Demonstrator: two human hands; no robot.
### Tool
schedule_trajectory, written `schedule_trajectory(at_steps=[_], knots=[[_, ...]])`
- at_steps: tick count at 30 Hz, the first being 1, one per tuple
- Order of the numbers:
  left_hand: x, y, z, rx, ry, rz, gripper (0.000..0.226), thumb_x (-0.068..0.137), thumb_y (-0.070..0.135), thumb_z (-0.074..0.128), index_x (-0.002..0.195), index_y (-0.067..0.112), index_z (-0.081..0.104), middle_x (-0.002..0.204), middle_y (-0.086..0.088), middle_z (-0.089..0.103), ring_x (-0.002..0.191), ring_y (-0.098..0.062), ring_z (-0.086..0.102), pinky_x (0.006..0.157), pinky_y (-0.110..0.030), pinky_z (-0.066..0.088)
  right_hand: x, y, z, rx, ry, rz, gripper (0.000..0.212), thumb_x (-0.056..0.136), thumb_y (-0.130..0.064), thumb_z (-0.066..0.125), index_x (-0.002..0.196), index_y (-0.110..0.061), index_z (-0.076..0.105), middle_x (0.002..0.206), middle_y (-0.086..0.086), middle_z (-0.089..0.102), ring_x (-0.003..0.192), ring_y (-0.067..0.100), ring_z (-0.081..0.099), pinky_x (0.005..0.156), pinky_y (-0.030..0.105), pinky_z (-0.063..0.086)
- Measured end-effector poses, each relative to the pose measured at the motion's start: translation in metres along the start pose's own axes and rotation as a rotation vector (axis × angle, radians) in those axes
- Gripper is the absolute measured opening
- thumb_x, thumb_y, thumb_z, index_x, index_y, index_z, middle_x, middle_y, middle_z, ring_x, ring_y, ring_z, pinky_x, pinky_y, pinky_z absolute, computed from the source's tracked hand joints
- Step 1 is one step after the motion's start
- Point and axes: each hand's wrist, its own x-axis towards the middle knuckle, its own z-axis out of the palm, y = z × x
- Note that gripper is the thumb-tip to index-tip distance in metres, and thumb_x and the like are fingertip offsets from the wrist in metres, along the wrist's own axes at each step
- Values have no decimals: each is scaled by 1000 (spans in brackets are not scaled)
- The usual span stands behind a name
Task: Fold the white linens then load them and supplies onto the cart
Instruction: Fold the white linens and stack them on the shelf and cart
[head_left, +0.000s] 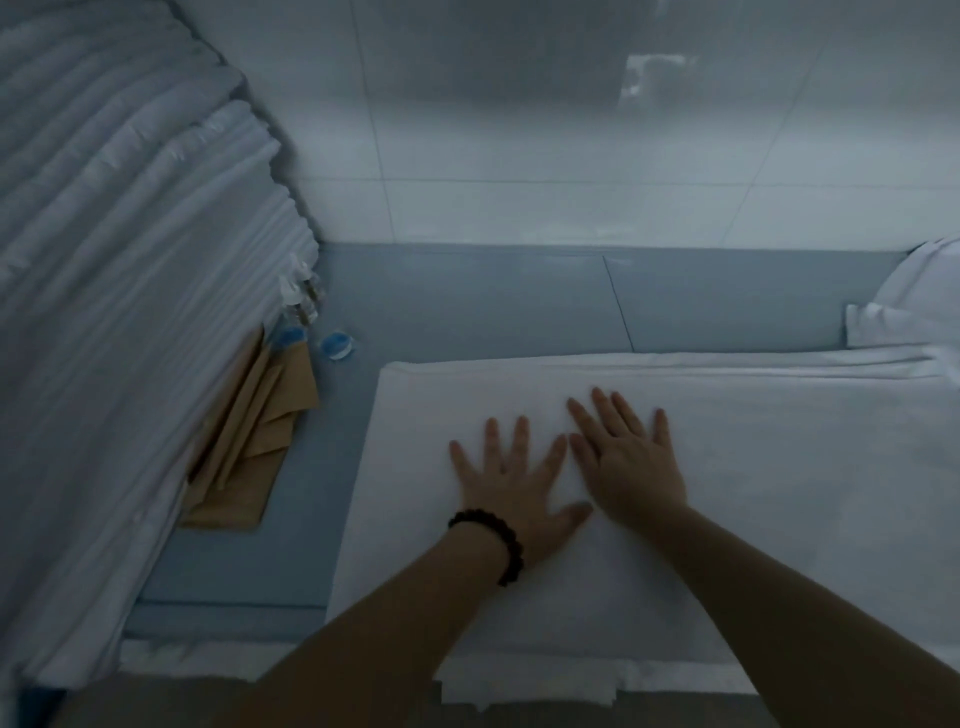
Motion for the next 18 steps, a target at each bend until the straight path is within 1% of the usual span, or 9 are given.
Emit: schedule_trajectory(at_steps=[2, 4, 6, 8, 10, 12, 15, 16, 18], knots=[[-9, -3, -1, 0, 1, 19, 84, 69, 87, 0, 142, 51, -20, 156, 10, -26, 142, -29, -27, 94, -68, -25, 0, 0, 1, -8, -15, -3, 55, 96, -53, 9, 151, -42, 4, 161, -10, 1, 148, 11, -3, 117, 53, -2], [-14, -27, -3, -32, 33, -35, 80, 76, 85, 5, 144, 50, -17, 156, 11, -25, 144, -25, -25, 102, -63, -21, 1, 1, 1, -12, -25, -1, 55, 96, -53, 8, 150, -43, 4, 161, -11, 1, 148, 10, -2, 118, 52, -2], [-19, -53, -6, -60, 55, -100, 74, 85, 77, 10, 148, 44, -13, 159, 5, -21, 145, -24, -21, 112, -53, -15, 1, 1, 2, -17, -25, 9, 55, 97, -52, 9, 150, -43, 5, 161, -11, 2, 148, 11, -1, 117, 52, -2], [-26, -65, -11, -90, 29, -172, 71, 91, 69, 13, 150, 37, -11, 160, 0, -19, 146, -25, -18, 116, -48, -11, 1, 1, 2, -12, -20, 16, 54, 97, -52, 10, 150, -43, 7, 161, -11, 3, 148, 11, 0, 117, 52, -2], [-31, -56, -16, -108, -35, -272, 72, 94, 65, 16, 151, 31, -11, 159, -5, -19, 146, -29, -17, 116, -51, -9, 0, -1, 0, -6, -19, 20, 54, 97, -53, 11, 150, -44, 9, 161, -10, 5, 148, 11, 1, 117, 53, -1], [-42, -26, -15, -117, -104, -307, 77, 90, 69, 18, 151, 32, -10, 159, -7, -19, 145, -34, -16, 109, -61, -12, 0, -2, -2, -3, -35, 41, 55, 96, -54, 10, 150, -45, 8, 161, -9, 4, 148, 13, 1, 116, 56, -2], [-76, 21, 3, -114, -103, -139, 80, 77, 80, 2, 146, 44, -15, 157, 2, -25, 143, -32, -24, 94, -70, -23, -2, -3, -4, -19, -73, 114, 58, 93, -60, 8, 149, -46, 3, 162, -6, 0, 148, 19, -1, 111, 63, -5], [-87, 24, 8, -105, -76, -114, 81, 74, 81, -4, 145, 46, -19, 156, 5, -28, 142, -30, -27, 94, -70, -24, -3, -3, -4, -22, -86, 142, 59, 92, -63, 8, 149, -46, 2, 162, -6, -1, 148, 20, -2, 109, 65, -6], [-100, 9, 14, -93, 6, -155, 79, 73, 81, -7, 143, 48, -21, 155, 10, -29, 142, -26, -29, 97, -69, -23, -3, -2, -7, -10, -124, 187, 62, 91, -66, 9, 149, -46, -1, 162, -5, -5, 148, 20, -5, 109, 66, -6]])
